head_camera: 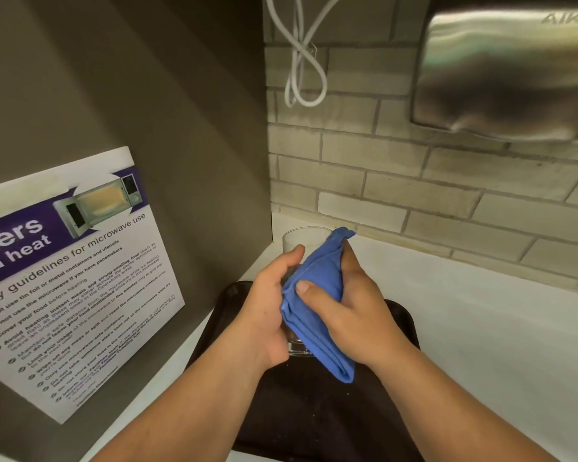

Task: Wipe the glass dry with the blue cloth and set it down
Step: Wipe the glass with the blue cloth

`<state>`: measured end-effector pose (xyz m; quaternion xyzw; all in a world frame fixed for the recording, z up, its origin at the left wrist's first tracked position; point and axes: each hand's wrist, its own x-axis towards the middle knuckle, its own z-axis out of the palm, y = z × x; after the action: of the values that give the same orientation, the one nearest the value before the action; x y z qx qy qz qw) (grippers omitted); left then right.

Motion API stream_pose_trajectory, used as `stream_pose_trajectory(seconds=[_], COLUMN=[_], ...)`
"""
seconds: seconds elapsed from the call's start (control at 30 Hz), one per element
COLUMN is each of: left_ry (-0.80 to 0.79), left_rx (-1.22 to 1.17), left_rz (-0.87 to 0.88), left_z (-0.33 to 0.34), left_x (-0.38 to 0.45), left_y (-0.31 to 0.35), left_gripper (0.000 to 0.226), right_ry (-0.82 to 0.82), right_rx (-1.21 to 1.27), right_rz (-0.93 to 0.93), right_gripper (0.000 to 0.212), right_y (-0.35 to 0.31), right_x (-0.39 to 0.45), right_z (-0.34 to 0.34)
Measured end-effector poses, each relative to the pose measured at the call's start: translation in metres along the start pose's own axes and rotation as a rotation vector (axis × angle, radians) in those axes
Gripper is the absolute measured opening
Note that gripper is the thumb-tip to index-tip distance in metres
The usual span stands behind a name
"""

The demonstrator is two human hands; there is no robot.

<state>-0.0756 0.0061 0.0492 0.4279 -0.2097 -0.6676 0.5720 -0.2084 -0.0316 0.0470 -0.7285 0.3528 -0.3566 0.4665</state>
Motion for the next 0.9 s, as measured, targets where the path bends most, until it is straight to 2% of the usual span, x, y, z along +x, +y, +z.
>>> stream_pose_trajectory(seconds=[0.1,0.17,0.2,0.3,0.43,0.53,0.63,0.73,0.83,0.9], left_ry=[0.052,0.064,0.079,0.129,0.042,-0.033,-0.004,0.051,0.05,0.05], left_rx=[-0.004,-0.067,-0.089,-0.091,0.02,0.024,0.06,0.141,0.087,0.015], left_rz=[0.087,0.114,0.126,0.166,0.104,0.102,0.103,0.108,0.088,0.076], left_z=[0.002,0.003,0.001,-0.004,-0.006,-0.007,-0.008,-0.004,0.0,-0.001], left_x=[-0.002,-0.003,-0.001,0.003,-0.003,-0.003,-0.002,-0.002,-0.005,-0.005], left_y=[-0.002,0.002,0.006,0.015,0.005,0.007,0.012,0.009,0.008,0.009], left_gripper=[0.075,0.085,0.082,0.069,0.094,0.082,0.075,0.076,0.081,0.083], right_ry=[0.077,0.037,-0.009,-0.117,0.009,0.054,0.061,0.074,0.081,0.118], right_rx=[0.214,0.364,0.365,0.155,0.178,0.265,0.239,0.127,0.066,0.127], right_rz=[0.073,0.124,0.104,0.009,-0.021,0.047,0.064,-0.017,-0.054,0.021], right_gripper=[0.019,0.021,0.022,0.042,0.046,0.052,0.051,0.037,0.02,0.022], right_y=[-0.002,0.002,0.004,0.006,-0.003,-0.009,-0.01,-0.008,-0.008,-0.009], right_x=[0.008,0.008,0.003,-0.013,0.002,0.016,0.016,0.011,0.011,0.015], right_z=[-0.005,-0.009,-0.008,0.007,0.008,0.001,0.002,0.008,0.011,0.007])
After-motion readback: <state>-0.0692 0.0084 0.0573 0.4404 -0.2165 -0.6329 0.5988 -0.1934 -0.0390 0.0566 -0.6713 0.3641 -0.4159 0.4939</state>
